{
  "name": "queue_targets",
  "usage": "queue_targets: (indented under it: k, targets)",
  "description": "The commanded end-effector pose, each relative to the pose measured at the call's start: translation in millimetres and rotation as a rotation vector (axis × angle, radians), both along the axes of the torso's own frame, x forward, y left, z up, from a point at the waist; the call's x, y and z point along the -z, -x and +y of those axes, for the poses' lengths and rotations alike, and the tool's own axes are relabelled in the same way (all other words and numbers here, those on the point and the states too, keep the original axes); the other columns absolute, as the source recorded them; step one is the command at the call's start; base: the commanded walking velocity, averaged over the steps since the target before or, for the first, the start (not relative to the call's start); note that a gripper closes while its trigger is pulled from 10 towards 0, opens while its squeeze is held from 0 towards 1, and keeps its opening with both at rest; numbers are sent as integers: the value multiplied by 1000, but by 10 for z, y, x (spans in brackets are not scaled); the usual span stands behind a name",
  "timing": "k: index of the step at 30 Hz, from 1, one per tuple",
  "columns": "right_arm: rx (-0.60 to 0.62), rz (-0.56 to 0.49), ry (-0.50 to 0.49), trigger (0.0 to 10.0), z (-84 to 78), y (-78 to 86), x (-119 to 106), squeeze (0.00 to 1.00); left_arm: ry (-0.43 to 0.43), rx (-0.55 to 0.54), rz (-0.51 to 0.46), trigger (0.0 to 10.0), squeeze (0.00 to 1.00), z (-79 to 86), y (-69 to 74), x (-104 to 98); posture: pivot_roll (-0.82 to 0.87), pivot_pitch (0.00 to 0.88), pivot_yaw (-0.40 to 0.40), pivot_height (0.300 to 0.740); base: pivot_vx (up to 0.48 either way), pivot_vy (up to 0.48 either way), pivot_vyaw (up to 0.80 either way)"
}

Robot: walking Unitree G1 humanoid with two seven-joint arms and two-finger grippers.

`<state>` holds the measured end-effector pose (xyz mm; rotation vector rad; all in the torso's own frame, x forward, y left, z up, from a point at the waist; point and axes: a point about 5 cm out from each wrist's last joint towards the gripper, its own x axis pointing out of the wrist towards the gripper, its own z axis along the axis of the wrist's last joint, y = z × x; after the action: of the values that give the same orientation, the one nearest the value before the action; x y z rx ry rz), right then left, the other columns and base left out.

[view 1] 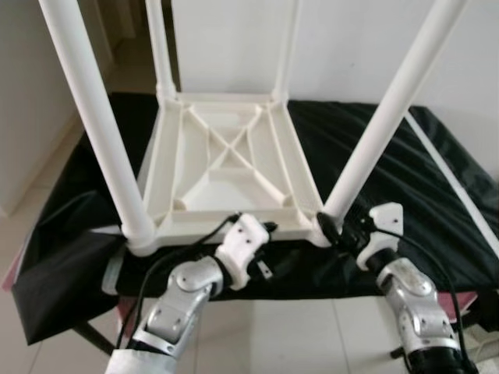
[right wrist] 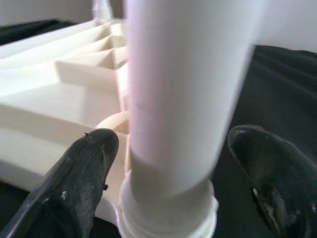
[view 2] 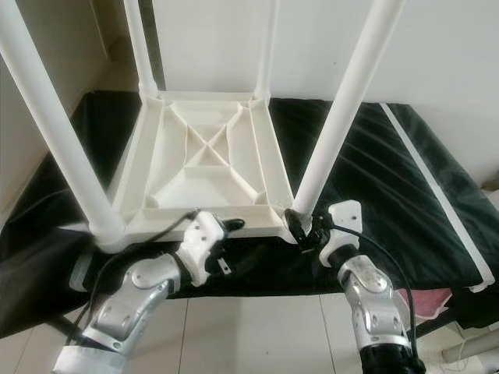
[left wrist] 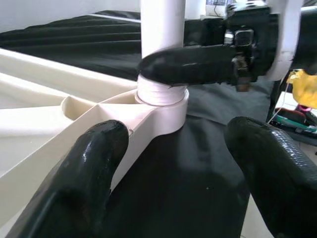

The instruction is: Building children table

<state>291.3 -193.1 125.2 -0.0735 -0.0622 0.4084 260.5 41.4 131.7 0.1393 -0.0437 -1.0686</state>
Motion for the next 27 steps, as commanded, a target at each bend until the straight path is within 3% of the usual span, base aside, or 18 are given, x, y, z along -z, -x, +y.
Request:
queue_targets:
  k: [1,6,7,8,9,18,19,27]
  targets:
    - [-49,12,32,10000,4,-46,25,0,-30,129,7,10000,0,-59,72,2,-24,0,-31,740,0,0,0]
    - [-127,20,83,10000,30,-167,22,0,-42,130,-4,10000,0,-61,39,-47,-6,0,-37,740,0,0,0]
    - [-136,23,93,4784,22,-184,27,0,-47,130,-8,10000,0,-58,36,-56,-6,0,-37,740,0,0,0]
    - [-136,23,93,4784,22,-184,27,0,-47,130,-8,10000,0,-58,36,-56,-6,0,-37,740,0,0,0]
    - [-138,26,97,0,7,-193,31,0,-49,130,-9,10000,0,-54,35,-61,-3,0,-38,740,0,0,0]
    - [-142,60,109,0,-78,-170,124,0,-56,136,6,10000,0,-17,78,-39,-3,0,-41,740,0,0,0]
    - [-136,69,110,10000,-88,-165,147,0,-57,140,10,10000,0,-21,83,-36,-5,0,-40,740,0,0,0]
    - [-70,108,96,10000,-83,-149,237,0,-53,155,17,10000,0,-67,97,-35,-18,0,-37,740,0,0,0]
